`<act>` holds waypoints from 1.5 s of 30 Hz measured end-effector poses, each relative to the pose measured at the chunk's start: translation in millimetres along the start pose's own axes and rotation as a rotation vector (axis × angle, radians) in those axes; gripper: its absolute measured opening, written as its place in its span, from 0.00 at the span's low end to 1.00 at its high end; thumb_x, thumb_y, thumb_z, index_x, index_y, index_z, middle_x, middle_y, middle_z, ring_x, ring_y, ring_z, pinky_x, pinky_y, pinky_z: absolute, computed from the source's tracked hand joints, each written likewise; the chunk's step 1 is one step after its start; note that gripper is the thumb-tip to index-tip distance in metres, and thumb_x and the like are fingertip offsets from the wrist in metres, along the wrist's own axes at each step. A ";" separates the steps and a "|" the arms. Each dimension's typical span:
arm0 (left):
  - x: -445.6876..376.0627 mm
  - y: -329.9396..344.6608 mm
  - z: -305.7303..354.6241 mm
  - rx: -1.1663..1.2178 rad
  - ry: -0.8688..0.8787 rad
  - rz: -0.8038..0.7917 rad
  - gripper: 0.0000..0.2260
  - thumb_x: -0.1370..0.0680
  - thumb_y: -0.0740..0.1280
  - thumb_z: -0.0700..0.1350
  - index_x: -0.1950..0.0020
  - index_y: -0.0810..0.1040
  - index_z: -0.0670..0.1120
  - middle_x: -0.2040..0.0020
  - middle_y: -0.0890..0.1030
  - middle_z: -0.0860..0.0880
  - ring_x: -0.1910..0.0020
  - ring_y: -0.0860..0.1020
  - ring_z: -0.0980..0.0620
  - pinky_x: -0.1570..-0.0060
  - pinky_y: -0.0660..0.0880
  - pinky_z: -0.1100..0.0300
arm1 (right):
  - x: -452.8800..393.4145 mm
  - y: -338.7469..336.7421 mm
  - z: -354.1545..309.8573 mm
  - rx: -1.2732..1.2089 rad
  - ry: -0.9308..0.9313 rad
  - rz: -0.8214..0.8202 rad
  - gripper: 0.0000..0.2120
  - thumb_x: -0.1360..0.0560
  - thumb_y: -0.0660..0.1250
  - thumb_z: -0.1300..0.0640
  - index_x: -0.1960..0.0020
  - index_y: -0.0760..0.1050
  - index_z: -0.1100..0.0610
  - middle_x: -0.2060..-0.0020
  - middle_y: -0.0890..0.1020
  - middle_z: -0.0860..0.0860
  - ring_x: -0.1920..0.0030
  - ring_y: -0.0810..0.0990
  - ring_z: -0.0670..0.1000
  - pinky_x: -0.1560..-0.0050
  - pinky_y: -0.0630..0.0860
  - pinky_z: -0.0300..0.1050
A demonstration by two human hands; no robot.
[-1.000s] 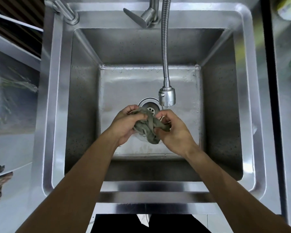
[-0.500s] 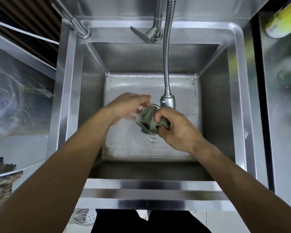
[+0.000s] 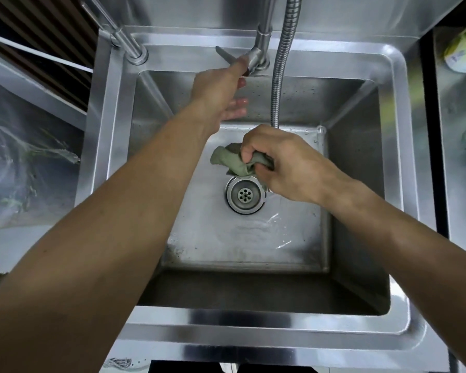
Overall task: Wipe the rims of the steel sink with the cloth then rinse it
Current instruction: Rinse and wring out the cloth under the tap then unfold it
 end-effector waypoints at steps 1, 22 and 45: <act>-2.8 0.0 -0.3 0.014 0.009 0.001 0.18 0.23 0.74 0.57 0.40 0.79 0.47 0.48 0.84 0.51 0.55 0.86 0.49 0.62 0.83 0.58 | -1.1 0.3 0.8 0.003 -0.010 -0.001 0.15 0.30 0.66 0.72 0.49 0.78 0.55 0.49 0.77 0.46 0.55 0.76 0.46 0.53 0.73 0.36; 39.9 -13.3 -17.9 -0.521 0.599 0.098 0.11 0.20 0.67 0.54 0.42 0.76 0.50 0.52 0.80 0.55 0.58 0.79 0.59 0.52 0.77 0.56 | 14.5 -22.0 14.9 -0.103 0.036 0.234 0.15 0.25 0.71 0.70 0.42 0.85 0.58 0.45 0.86 0.50 0.44 0.85 0.46 0.39 0.80 0.45; 117.4 0.6 -116.4 -0.631 -0.460 -1.028 0.13 0.21 0.63 0.38 0.38 0.79 0.42 0.44 0.87 0.44 0.44 0.84 0.48 0.42 0.82 0.54 | 86.1 15.1 -7.6 -0.088 -0.186 0.245 0.09 0.25 0.70 0.75 0.50 0.86 0.66 0.46 0.85 0.60 0.44 0.86 0.55 0.44 0.83 0.51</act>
Point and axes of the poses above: each hand's wrist, its own x-axis away from the middle knuckle, its own y-axis out of the palm, z = x × y, the point moved 7 cm from there along -x, towards the middle knuckle
